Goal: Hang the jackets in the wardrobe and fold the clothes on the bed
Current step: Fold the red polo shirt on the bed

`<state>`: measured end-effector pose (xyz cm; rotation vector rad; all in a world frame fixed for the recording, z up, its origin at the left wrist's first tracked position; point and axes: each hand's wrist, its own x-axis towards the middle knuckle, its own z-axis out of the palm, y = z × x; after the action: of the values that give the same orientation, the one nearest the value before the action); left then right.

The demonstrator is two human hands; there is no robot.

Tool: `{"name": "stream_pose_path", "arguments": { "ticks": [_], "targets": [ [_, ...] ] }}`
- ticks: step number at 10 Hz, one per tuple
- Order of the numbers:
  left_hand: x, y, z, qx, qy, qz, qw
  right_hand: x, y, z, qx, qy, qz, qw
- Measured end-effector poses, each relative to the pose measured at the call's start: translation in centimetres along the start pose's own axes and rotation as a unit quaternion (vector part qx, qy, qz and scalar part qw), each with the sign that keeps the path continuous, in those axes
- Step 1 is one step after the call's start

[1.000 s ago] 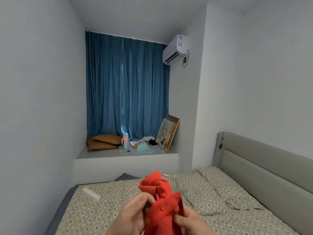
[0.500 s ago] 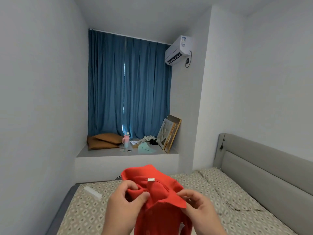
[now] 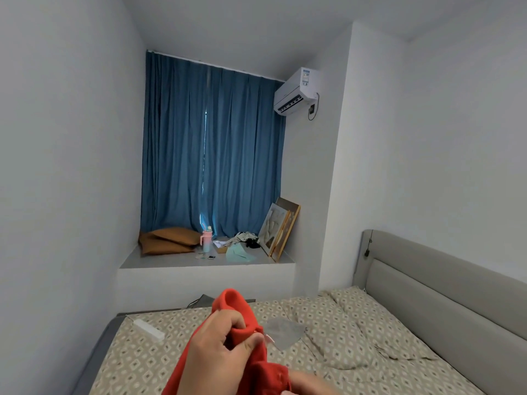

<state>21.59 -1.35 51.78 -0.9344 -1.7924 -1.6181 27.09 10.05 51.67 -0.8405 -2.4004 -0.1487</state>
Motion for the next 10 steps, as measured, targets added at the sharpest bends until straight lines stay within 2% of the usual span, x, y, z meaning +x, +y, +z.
{"name": "stream_pose_path", "arguments": {
  "ticks": [1,2,3,4,5,6,7,8,9,10],
  "targets": [
    [0.4,0.0,-1.7,0.015,-0.042,0.03,0.999,-4.1,6.1,-4.3,0.414,-0.303,-0.09,0.854],
    [0.5,-0.4,-4.2,0.05,-0.136,0.071,0.987,-2.1,8.9,-4.0,0.445,-0.231,-0.061,0.863],
    [0.6,-1.7,-6.0,0.091,-0.213,0.044,0.972,-0.7,7.4,-4.2,0.441,-0.103,-0.083,0.888],
    [0.9,-3.0,-6.1,0.22,-0.305,0.004,0.926,-0.3,7.8,-4.8,0.462,-0.02,-0.08,0.883],
    [0.5,-4.6,-5.5,0.238,-0.371,-0.075,0.895,-0.2,6.5,-5.3,0.457,0.008,-0.114,0.882],
    [-0.1,-6.2,-5.2,0.096,-0.425,-0.199,0.878,-0.2,6.5,-5.2,0.478,0.002,-0.092,0.873],
    [-1.8,-7.4,-4.3,-0.008,-0.451,-0.288,0.844,-0.6,7.1,-4.7,0.475,-0.02,-0.082,0.876],
    [-2.8,-8.0,-3.8,-0.111,-0.382,-0.331,0.856,-1.1,7.6,-4.5,0.464,-0.067,-0.057,0.882],
    [-2.3,-7.3,-3.0,-0.302,-0.231,-0.384,0.841,-1.8,8.6,-4.4,0.454,-0.165,-0.025,0.875],
    [-1.0,-5.2,-2.0,-0.409,-0.185,-0.357,0.819,-2.5,8.7,-4.5,0.39,-0.322,-0.065,0.86]
  ]
}}
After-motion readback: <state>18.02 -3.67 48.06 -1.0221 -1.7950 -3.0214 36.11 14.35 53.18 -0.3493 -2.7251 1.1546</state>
